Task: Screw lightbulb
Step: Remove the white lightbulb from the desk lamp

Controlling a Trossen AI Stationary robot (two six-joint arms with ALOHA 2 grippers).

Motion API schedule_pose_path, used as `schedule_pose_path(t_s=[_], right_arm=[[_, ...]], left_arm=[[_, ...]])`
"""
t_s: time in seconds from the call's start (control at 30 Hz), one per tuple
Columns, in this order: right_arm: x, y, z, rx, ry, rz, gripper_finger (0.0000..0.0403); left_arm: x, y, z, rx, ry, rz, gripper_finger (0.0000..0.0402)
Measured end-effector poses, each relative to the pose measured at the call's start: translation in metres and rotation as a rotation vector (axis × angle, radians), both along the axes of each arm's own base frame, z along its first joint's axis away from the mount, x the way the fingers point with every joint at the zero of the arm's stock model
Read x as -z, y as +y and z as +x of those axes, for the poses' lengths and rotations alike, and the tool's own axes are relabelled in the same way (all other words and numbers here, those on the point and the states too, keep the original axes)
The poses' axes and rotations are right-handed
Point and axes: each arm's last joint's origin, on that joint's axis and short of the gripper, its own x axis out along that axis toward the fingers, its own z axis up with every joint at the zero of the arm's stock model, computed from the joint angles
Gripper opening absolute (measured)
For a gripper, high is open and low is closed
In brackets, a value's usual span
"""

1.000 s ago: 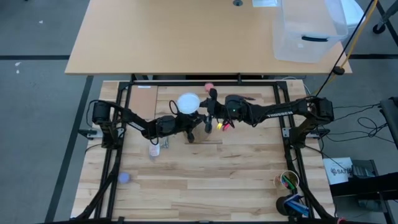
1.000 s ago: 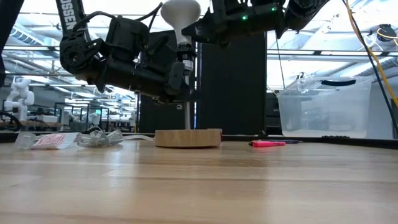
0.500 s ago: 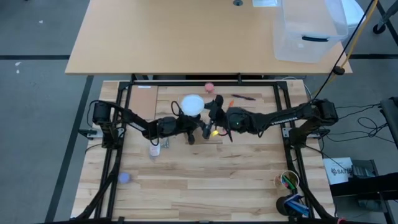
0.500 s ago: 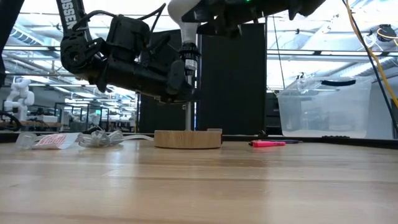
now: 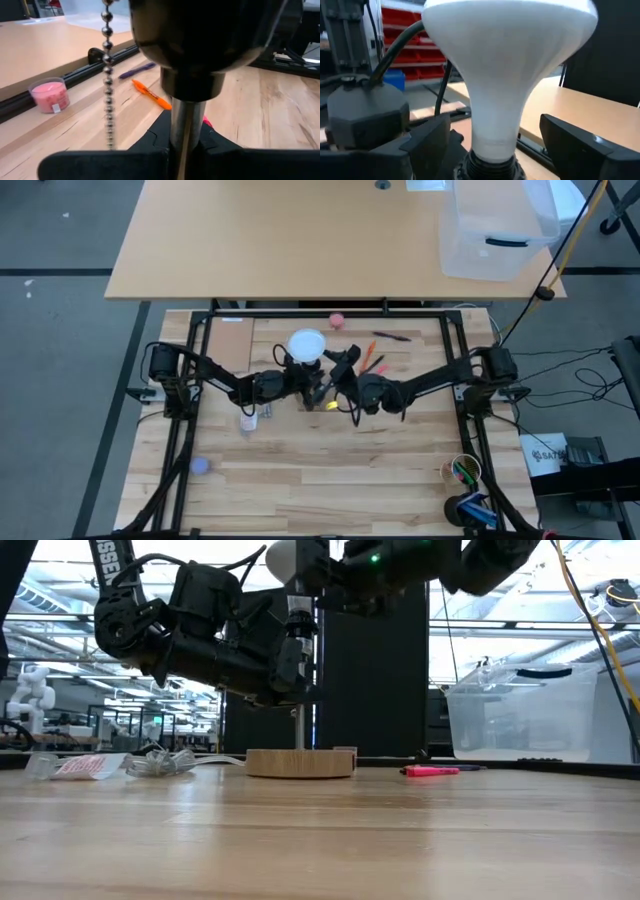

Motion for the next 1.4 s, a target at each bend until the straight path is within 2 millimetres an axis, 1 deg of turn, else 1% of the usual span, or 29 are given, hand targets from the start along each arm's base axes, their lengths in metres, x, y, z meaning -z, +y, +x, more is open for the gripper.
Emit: schedule_pose_path(t_s=[0.13, 0.33, 0.4, 0.5, 0.73, 0.9, 1.07, 1.4], right_arm=[[0.004, -0.005, 0.004, 0.012, -0.025, -0.001, 0.03], [-0.006, -0.009, 0.015, -0.006, -0.01, -0.009, 0.0298], [-0.01, -0.01, 0.018, -0.005, -0.006, -0.01, 0.029], [-0.012, -0.013, 0.021, 0.001, 0.014, 0.001, 0.0258], [-0.012, -0.015, 0.021, 0.007, 0.021, 0.01, 0.015], [-0.011, -0.015, 0.021, 0.001, 0.03, 0.005, 0.0148], [-0.011, -0.019, 0.021, -0.027, 0.056, 0.002, 0.0148], [-0.018, -0.032, 0.015, -0.156, 0.133, -0.014, 0.0148]], left_arm=[[0.0, 0.0, 0.0, -0.009, -0.003, 0.001, 0.0023], [0.0, 0.0, 0.0, -0.012, -0.004, 0.001, 0.0023], [0.0, 0.0, 0.0, -0.012, -0.003, 0.001, 0.0023], [0.0, 0.0, 0.0, -0.012, -0.004, 0.001, 0.0023], [0.0, -0.001, 0.0, -0.01, -0.002, 0.006, 0.0023], [0.0, -0.001, 0.0, 0.002, -0.001, 0.006, 0.0023], [0.0, -0.004, 0.0, 0.022, 0.002, 0.008, 0.0023], [0.0, -0.005, 0.0, 0.055, 0.009, 0.017, 0.0023]])
